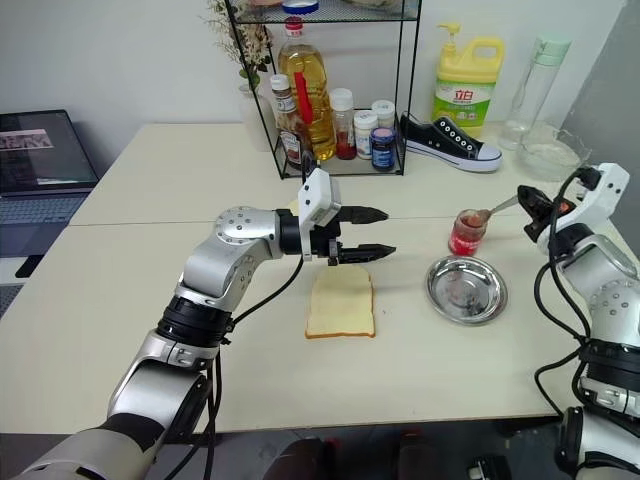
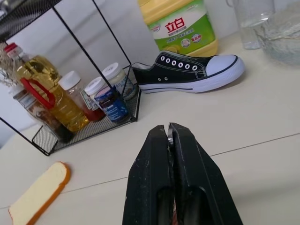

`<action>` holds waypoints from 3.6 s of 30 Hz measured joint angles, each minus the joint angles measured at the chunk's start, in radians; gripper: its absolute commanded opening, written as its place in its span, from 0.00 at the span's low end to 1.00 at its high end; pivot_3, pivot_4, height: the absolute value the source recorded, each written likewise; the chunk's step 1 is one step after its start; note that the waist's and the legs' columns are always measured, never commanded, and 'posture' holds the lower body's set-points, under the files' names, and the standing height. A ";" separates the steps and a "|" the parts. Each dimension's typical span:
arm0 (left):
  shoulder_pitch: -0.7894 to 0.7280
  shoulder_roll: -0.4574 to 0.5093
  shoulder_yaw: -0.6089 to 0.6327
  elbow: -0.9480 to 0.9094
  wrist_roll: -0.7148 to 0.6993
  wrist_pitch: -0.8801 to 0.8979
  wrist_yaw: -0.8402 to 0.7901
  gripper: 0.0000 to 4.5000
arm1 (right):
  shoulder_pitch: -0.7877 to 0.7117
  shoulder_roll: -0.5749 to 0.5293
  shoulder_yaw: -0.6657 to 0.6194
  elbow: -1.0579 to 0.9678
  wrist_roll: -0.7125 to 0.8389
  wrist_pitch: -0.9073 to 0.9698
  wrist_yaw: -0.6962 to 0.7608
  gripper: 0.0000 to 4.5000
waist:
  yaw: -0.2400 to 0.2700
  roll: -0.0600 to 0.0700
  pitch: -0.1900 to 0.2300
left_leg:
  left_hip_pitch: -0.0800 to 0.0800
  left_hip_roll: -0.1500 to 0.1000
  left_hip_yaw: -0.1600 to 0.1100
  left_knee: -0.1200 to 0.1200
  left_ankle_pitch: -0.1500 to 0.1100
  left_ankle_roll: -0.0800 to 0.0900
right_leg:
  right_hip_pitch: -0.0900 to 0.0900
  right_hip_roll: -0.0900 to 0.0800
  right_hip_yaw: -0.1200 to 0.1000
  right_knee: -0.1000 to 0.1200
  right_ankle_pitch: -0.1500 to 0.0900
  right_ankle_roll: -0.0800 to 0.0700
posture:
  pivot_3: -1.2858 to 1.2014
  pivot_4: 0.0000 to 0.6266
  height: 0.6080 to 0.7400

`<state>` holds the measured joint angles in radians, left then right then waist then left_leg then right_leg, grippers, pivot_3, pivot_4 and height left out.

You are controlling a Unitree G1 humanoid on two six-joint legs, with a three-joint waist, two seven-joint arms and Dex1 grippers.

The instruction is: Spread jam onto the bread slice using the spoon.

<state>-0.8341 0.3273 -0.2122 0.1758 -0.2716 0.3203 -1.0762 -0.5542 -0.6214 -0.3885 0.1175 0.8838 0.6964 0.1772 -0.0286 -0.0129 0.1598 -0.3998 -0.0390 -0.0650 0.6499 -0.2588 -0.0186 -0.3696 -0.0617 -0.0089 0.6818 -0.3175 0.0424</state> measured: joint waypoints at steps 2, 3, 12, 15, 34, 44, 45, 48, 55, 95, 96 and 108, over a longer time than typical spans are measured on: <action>0.000 0.000 0.000 0.000 0.003 0.000 0.000 0.70 | -0.019 -0.005 0.019 0.024 -0.035 0.000 0.027 0.01 | 0.000 0.000 0.000 | 0.000 0.000 0.000 0.000 0.000 0.000 | 0.000 0.000 0.000 0.000 0.000 0.000 | 0.52 0.24 1.00; 0.000 0.000 0.000 0.000 0.003 0.000 0.000 0.70 | -0.029 -0.007 0.024 0.036 -0.050 0.000 0.044 0.01 | 0.000 0.000 0.000 | 0.000 0.000 0.000 0.000 0.000 0.000 | 0.000 0.000 0.000 0.000 0.000 0.000 | 0.52 0.24 1.00; 0.000 -0.003 0.001 0.000 0.004 -0.001 0.006 0.70 | -0.174 -0.082 0.125 0.173 -0.227 -0.001 0.197 0.01 | 0.000 0.000 0.000 | 0.000 0.000 0.000 0.000 0.000 0.000 | 0.000 0.000 0.000 0.000 0.000 0.000 | 0.52 0.24 1.00; 0.000 -0.003 0.001 -0.001 0.005 -0.001 0.015 0.70 | -0.206 -0.105 0.163 0.206 -0.279 -0.003 0.253 0.01 | 0.000 0.000 0.000 | 0.000 0.000 0.000 0.000 0.000 0.000 | -0.001 0.000 0.000 0.000 0.000 0.000 | 0.52 0.24 1.00; 0.007 0.001 0.004 -0.031 0.004 0.009 0.043 0.70 | -0.276 -0.028 0.119 0.318 -0.364 0.073 0.296 0.01 | 0.000 0.000 0.000 | -0.001 0.000 0.000 0.001 0.002 -0.004 | -0.001 -0.001 0.000 0.000 0.000 0.000 | 0.52 0.24 1.00; 0.009 0.001 0.005 -0.032 0.003 0.017 0.042 0.70 | -0.300 -0.025 0.014 0.310 -0.312 0.173 0.259 0.01 | -0.001 0.000 0.000 | -0.001 0.000 0.001 0.001 0.001 -0.001 | -0.001 -0.001 0.000 0.000 0.000 0.000 | 0.52 0.24 1.00; 0.009 0.001 0.005 -0.032 0.003 0.018 0.041 0.70 | -0.300 -0.024 0.013 0.301 -0.311 0.181 0.255 0.01 | -0.001 0.000 0.000 | -0.001 0.000 0.001 0.001 0.001 -0.001 | -0.001 -0.001 0.000 0.000 0.000 0.000 | 0.52 0.24 1.00; 0.009 0.001 0.005 -0.032 0.002 0.018 0.039 0.70 | -0.298 -0.024 0.010 0.272 -0.309 0.196 0.253 0.01 | 0.000 0.000 0.000 | -0.001 0.000 0.001 0.001 0.001 -0.001 | -0.001 -0.001 0.000 0.000 0.000 0.000 | 0.52 0.24 1.00; 0.009 0.001 0.005 -0.031 0.002 0.019 0.035 0.70 | -0.296 0.014 -0.096 0.255 -0.240 0.259 0.185 0.01 | -0.001 0.000 0.000 | -0.001 0.000 0.001 0.001 0.001 -0.001 | -0.001 -0.001 0.001 0.000 0.000 0.000 | 0.52 0.24 1.00; 0.350 0.330 0.149 -0.334 -0.119 0.205 -0.009 0.70 | -0.061 0.402 -0.268 -0.282 0.533 0.364 -0.472 0.01 | -0.007 0.001 0.000 | -0.001 0.002 0.001 -0.002 0.000 0.000 | -0.004 -0.002 0.002 0.001 0.000 0.000 | 0.52 0.24 1.00; 0.365 0.340 0.159 -0.350 -0.126 0.214 -0.009 0.70 | -0.051 0.406 -0.241 -0.294 0.551 0.362 -0.483 0.01 | -0.006 0.001 0.000 | -0.001 0.002 0.001 -0.002 0.000 0.000 | -0.004 -0.002 0.002 0.001 0.000 0.000 | 0.52 0.24 1.00; 0.630 0.440 0.268 -0.540 -0.196 0.241 0.018 0.70 | 0.062 0.303 0.219 -0.438 0.410 0.373 -0.267 0.01 | -0.003 0.002 0.000 | 0.000 0.002 0.000 -0.003 0.000 0.000 | -0.003 0.000 0.002 0.000 0.000 0.000 | 0.52 0.24 1.00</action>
<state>-0.2038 0.7676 0.0561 -0.3639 -0.4672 0.5615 -1.0585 -0.4918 -0.3179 -0.1697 -0.3208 1.2941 1.0694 -0.0899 -0.0320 -0.0113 0.1600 -0.3997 -0.0372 -0.0647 0.6471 -0.2590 -0.0182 -0.3729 -0.0619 -0.0071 0.6821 -0.3175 0.0421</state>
